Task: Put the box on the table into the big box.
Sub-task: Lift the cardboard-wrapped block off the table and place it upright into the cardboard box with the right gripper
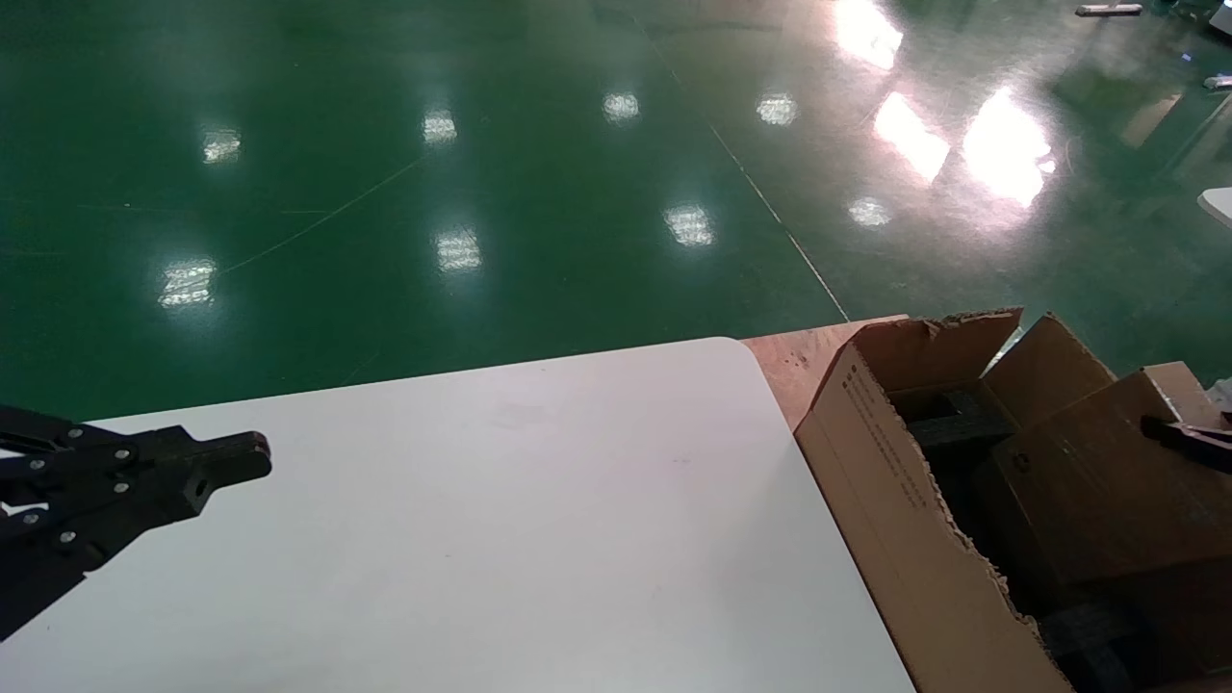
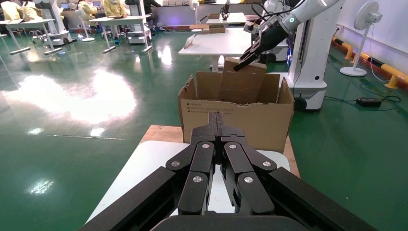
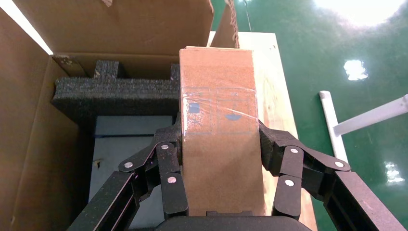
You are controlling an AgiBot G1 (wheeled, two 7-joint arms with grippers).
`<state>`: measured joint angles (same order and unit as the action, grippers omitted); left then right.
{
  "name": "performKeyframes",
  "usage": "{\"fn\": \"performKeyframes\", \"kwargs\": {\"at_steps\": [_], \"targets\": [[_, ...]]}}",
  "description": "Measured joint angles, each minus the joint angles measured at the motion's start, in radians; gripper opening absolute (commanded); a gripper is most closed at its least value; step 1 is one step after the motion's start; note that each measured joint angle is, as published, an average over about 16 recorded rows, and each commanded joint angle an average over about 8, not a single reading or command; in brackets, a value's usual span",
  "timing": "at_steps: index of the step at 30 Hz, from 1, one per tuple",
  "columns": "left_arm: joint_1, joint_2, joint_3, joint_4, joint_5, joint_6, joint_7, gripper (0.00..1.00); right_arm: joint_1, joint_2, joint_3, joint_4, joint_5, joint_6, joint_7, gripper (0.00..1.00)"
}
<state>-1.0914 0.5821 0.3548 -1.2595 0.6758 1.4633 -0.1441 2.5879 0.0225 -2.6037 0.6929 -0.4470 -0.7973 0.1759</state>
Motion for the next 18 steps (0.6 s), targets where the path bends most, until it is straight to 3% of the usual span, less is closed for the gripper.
{"fn": "performKeyframes", "kwargs": {"at_steps": [18], "targets": [[0.0,0.0,0.0,0.0,0.0,0.0,0.0,0.0,-0.109,-0.048,-0.112,0.013,0.24,0.083,-0.07,0.0]]}}
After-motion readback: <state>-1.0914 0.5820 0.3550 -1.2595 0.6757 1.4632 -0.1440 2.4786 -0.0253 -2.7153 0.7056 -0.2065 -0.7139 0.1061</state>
